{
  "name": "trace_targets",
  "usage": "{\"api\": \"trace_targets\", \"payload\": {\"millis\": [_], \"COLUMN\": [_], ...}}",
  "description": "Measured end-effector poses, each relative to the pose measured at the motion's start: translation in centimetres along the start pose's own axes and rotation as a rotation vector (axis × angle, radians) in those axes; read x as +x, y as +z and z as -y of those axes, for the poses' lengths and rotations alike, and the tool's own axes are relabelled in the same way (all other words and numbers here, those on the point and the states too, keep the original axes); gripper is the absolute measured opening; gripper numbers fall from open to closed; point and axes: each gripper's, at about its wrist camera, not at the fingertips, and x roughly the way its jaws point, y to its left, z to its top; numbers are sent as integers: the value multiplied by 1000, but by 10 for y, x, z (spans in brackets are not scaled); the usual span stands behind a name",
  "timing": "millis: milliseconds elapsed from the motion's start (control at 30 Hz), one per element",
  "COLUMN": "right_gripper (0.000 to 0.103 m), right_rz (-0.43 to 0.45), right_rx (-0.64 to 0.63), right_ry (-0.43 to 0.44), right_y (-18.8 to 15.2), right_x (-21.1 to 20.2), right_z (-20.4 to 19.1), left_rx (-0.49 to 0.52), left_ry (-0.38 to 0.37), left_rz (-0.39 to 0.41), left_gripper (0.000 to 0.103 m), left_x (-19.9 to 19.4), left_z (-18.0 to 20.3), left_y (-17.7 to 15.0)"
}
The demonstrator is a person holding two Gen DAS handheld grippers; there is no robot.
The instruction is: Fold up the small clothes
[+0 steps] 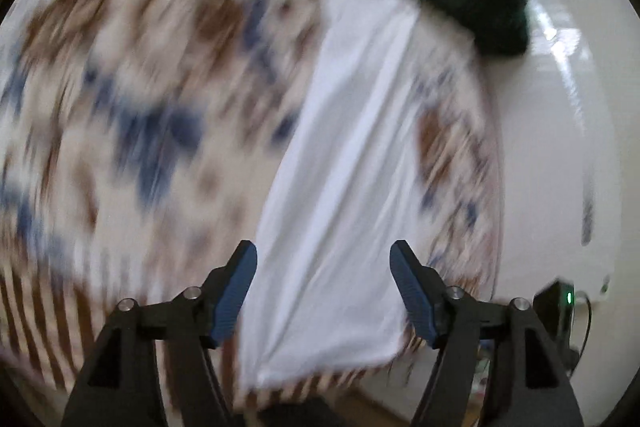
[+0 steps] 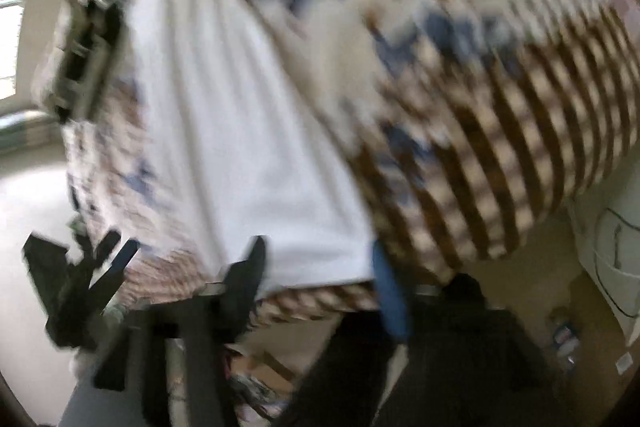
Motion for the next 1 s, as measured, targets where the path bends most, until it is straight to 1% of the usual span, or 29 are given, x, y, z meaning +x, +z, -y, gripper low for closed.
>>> {"api": "trace_targets", "payload": {"millis": [33,100,133,167,200,233,300,333,400,433,533,600,633,700,733,767,833,867,900,933,967,1000], "right_gripper": [66,66,66,66,66,66,66,66,66,66,66,66,66,66,66,66,66,66,66,65,55,42], "right_rz": [21,43,59,74,96,110,140,136,133,130,105,80,64,41,19,-6,-30,-40,-43,-31,-13,0], "right_rx": [-25,-50,-67,-80,-106,-127,-187,-211,-245,-258,-306,-329,-344,-365,-375,-384,-394,-398,-399,-404,-417,-431], "right_ry": [19,52,82,99,108,105,93,92,76,64,44,42,45,28,25,29,28,33,43,53,67,79], "right_y": [17,45,70,88,114,131,179,213,263,279,347,383,400,423,433,442,455,460,464,466,465,464], "right_x": [-11,-21,-26,-28,-28,-28,-20,-7,11,17,56,78,97,119,130,141,157,163,167,168,166,164], "right_z": [-19,-44,-62,-74,-89,-101,-127,-146,-164,-173,-195,-208,-208,-216,-220,-225,-231,-234,-235,-238,-240,-243], "left_rx": [14,46,58,66,74,74,66,51,23,4,-30,-55,-62,-50,-27,-9,21,46,68,91,120,144], "left_ry": [-10,-12,-7,3,8,23,35,55,49,64,98,90,87,79,81,85,89,85,82,93,92,98], "left_rz": [23,71,92,109,116,117,116,102,71,64,31,22,23,43,57,66,87,101,105,105,110,128], "left_gripper": [67,67,67,67,67,67,67,67,67,67,67,66,66,66,66,66,65,60,31,21,13,11], "left_x": [1,13,23,36,49,62,90,108,140,155,195,212,219,223,223,223,223,222,223,224,224,223], "left_z": [7,26,37,47,53,56,57,54,40,36,14,2,-3,-4,-2,0,4,7,10,14,19,23], "left_y": [18,59,83,103,123,143,180,198,226,239,267,279,285,292,295,297,297,295,294,294,291,291]}}
